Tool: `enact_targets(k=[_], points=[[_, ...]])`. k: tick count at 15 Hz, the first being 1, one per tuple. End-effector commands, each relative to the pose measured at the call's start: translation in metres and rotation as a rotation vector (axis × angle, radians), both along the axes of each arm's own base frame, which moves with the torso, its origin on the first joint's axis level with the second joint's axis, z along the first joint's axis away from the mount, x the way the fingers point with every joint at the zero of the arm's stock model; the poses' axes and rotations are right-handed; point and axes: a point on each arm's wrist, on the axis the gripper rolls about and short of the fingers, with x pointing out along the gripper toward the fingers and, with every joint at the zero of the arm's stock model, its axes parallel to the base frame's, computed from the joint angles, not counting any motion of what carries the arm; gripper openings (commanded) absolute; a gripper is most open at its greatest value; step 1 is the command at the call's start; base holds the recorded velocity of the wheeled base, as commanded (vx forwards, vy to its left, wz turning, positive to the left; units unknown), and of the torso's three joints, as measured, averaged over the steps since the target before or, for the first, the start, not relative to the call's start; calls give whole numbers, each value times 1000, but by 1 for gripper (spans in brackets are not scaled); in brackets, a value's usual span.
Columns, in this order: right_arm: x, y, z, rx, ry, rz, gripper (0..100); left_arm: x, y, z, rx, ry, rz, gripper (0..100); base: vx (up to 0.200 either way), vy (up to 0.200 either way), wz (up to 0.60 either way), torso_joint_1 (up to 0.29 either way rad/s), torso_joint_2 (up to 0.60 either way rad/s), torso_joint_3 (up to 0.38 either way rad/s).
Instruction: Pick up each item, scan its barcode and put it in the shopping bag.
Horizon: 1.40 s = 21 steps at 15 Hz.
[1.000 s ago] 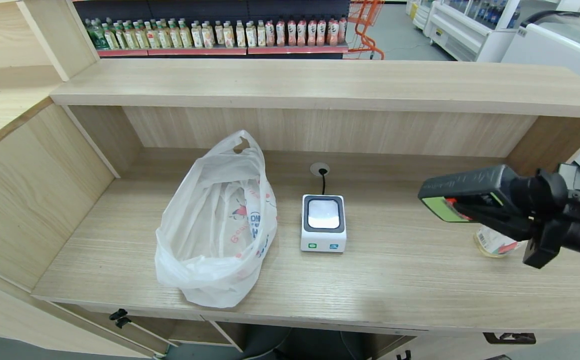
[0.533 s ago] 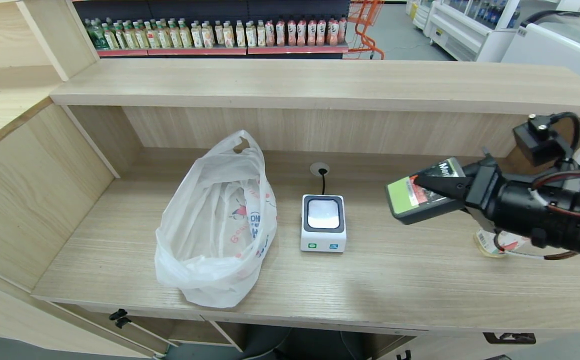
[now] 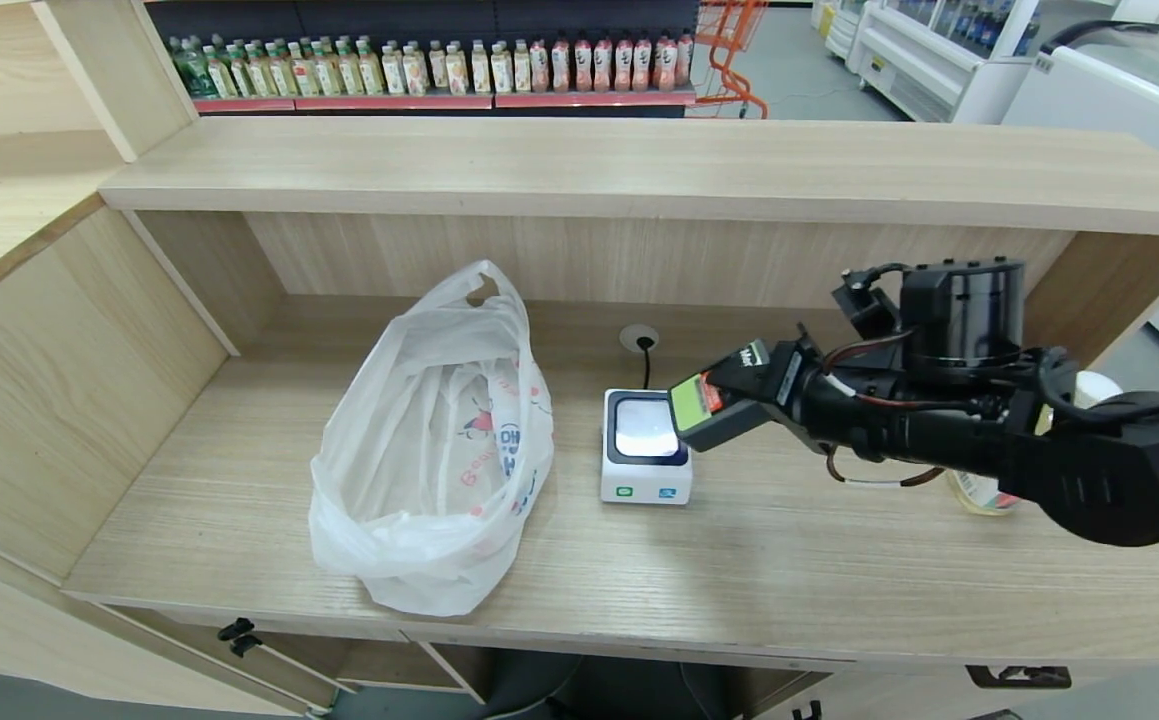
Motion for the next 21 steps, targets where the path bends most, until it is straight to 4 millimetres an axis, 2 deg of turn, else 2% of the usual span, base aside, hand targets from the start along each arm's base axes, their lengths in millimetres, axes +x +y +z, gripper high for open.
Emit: enact_targets(k=[1,3,8,15,16,17,19,20,21], points=[[12,17,-18,-30,27,32,0,0,0,0,0,0,2,100,0,0,0,0,0,0],[15,27,-23,-59,14,61,0,0,0,0,0,0,1,100,0,0,0,0,0,0],[29,37,-43,-136,-18,62,0,0,0,0,0,0,1,100,0,0,0,0,0,0],[31,40,-41,-159,-57,74,0,0,0,0,0,0,1,100,0,0,0,0,0,0],[29,38,-35,-150,-71,71,0,0,0,0,0,0,1,100,0,0,0,0,0,0],[25,35,-19,-119,-101,66,0,0,0,0,0,0,2,100,0,0,0,0,0,0],[5,24,30,-47,-216,50,0,0,0,0,0,0,1,100,0,0,0,0,0,0],[-9,15,55,-81,-326,58,0,0,0,0,0,0,2,100,0,0,0,0,0,0],[-22,3,69,-202,-467,67,0,0,0,0,0,0,1,100,0,0,0,0,0,0]])
